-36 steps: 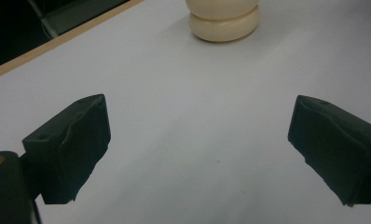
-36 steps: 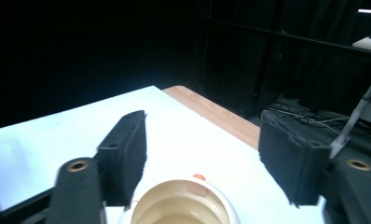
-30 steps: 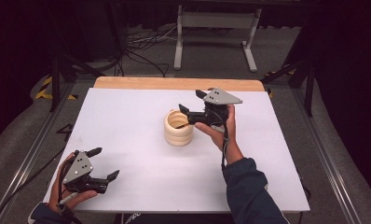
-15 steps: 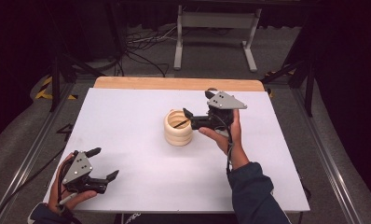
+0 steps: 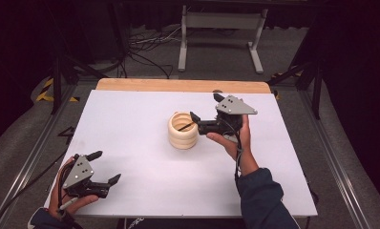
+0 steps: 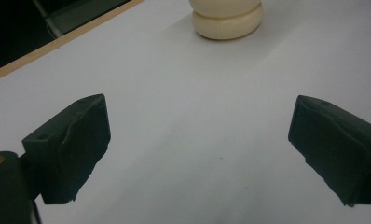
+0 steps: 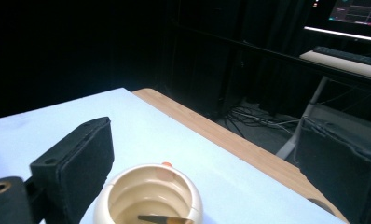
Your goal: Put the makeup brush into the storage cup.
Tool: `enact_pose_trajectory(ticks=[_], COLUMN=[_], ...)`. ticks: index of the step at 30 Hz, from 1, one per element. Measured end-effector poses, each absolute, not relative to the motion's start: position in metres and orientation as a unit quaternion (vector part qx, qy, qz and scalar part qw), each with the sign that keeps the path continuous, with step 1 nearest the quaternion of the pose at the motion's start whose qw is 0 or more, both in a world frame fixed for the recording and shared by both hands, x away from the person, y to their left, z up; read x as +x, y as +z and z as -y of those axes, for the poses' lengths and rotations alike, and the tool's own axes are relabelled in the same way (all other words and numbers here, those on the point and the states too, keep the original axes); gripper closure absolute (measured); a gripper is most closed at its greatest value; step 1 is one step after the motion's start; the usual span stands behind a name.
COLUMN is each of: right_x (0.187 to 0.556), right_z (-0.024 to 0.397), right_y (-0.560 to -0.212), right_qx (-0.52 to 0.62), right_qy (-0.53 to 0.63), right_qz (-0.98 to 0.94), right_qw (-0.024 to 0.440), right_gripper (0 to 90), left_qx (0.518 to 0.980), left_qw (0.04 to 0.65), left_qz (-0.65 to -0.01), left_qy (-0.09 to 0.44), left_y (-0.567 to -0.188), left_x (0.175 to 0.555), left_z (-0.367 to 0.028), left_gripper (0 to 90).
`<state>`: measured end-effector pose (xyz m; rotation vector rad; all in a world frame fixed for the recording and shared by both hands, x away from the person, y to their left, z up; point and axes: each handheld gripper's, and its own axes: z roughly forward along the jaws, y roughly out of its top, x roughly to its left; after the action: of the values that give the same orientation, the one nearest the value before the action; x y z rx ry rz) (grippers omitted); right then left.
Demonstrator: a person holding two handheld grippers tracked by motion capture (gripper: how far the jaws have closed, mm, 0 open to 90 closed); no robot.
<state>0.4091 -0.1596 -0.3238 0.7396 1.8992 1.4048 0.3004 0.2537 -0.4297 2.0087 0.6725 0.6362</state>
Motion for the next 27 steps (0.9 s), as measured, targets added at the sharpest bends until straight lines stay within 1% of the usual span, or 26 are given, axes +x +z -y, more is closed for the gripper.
enact_pose_trajectory(ticks=[13,27], right_x=[0.404,0.395], right_z=[0.174,0.183], right_y=[-0.325,-0.326], right_qx=[0.292,0.292], right_qy=[0.537,0.535], right_qz=[-0.721,-0.716], right_qw=[0.327,0.341], right_gripper=[5.4,5.7], left_qx=[0.815,0.813], left_qw=[0.445,0.447], left_qz=[-0.268,-0.27], left_qy=[0.258,0.259], left_y=[-0.43,-0.429], left_x=[0.301,0.3], left_z=[-0.253,-0.254], left_gripper=[6.3,6.2])
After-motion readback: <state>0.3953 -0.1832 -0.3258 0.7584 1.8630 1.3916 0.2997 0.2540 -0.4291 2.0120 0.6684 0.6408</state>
